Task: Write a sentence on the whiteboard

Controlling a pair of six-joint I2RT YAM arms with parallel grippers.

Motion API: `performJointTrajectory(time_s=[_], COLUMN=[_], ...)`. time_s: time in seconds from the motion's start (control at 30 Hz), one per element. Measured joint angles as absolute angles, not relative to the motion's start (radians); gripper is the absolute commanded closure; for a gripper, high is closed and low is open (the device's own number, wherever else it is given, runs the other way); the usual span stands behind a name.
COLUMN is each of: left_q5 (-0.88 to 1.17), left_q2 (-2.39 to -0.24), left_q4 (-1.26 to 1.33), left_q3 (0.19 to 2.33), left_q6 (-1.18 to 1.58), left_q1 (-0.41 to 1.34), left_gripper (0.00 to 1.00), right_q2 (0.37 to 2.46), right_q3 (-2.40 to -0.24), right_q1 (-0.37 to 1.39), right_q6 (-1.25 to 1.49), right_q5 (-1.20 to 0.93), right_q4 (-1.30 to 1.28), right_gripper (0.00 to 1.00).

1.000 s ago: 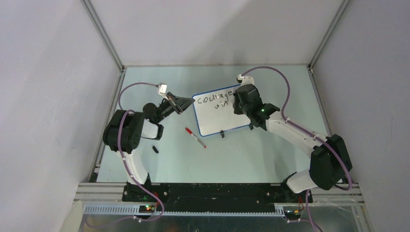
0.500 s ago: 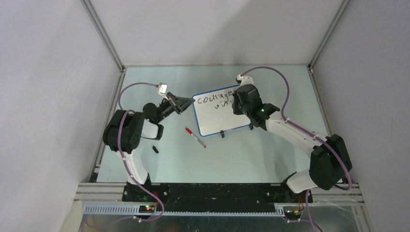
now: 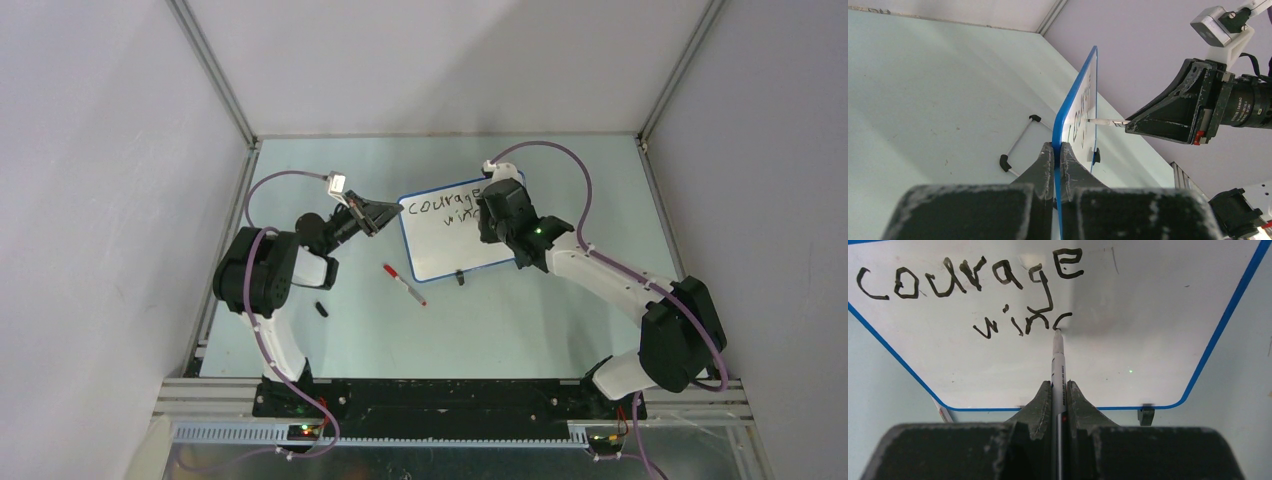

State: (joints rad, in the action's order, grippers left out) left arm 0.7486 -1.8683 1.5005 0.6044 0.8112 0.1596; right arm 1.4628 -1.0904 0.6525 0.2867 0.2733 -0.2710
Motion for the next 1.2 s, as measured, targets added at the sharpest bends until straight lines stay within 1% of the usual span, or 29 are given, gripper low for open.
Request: performJointTrajectory(time_s=[0.67, 1.2], left_q5=[0.749, 0.751], left_q2=[-1.868, -1.868], left_q4=[1.501, 1.501], left_q3=[0.604, 0.604], left_q6=[0.811, 0.811], left_q1=[0.160, 0.160], left_gripper=[1.00, 1.00], right_q2=[1.463, 1.478], right_q3=[-1.090, -1.090], right_q1=[0.654, 0.703], right_q6=[0.287, 0.257], right_q5=[0.316, 0.323], right_q4=[-0.298, -0.306], right_gripper=[1.00, 1.00])
